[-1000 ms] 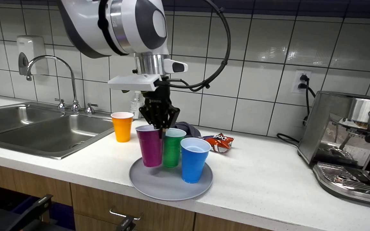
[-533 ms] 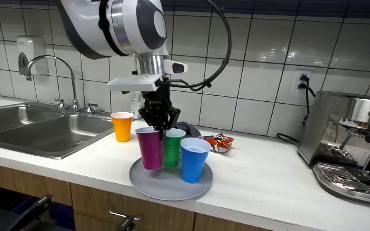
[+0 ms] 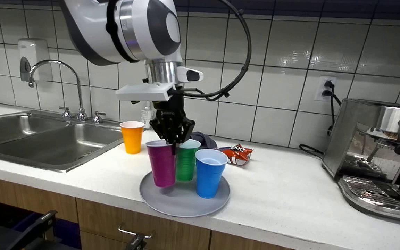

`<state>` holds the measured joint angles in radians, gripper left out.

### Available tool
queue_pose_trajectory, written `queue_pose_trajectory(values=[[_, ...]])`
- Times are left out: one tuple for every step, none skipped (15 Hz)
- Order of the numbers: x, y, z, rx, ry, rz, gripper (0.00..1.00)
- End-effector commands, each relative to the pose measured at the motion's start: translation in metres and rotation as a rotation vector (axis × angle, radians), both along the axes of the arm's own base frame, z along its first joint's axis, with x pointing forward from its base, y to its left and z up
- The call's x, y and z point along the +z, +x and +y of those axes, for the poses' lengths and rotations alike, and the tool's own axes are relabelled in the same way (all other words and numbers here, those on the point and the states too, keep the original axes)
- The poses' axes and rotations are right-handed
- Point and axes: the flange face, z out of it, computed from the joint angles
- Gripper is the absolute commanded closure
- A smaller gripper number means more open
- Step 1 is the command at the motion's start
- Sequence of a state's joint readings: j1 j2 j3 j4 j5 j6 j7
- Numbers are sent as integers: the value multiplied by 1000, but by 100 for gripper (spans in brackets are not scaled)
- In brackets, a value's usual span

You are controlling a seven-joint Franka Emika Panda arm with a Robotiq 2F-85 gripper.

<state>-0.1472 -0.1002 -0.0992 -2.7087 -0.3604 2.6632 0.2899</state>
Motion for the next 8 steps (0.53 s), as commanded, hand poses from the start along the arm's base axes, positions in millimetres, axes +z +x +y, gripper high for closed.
queue_pose_trajectory(values=[[5,-9,-6,-16,7,-14,99],[5,-10,-6,-19,7,-14,99],[5,-10,-7,-22,8,-16,99],[4,-10,-8,-27,9,-15,99],[4,-11,-9,-28,7,-15,99],[3,-12,-10,-32,5,-17,99],[3,-13,-12,-43,7,-19,99],[2,-14,-14,-49,7,-18,99]])
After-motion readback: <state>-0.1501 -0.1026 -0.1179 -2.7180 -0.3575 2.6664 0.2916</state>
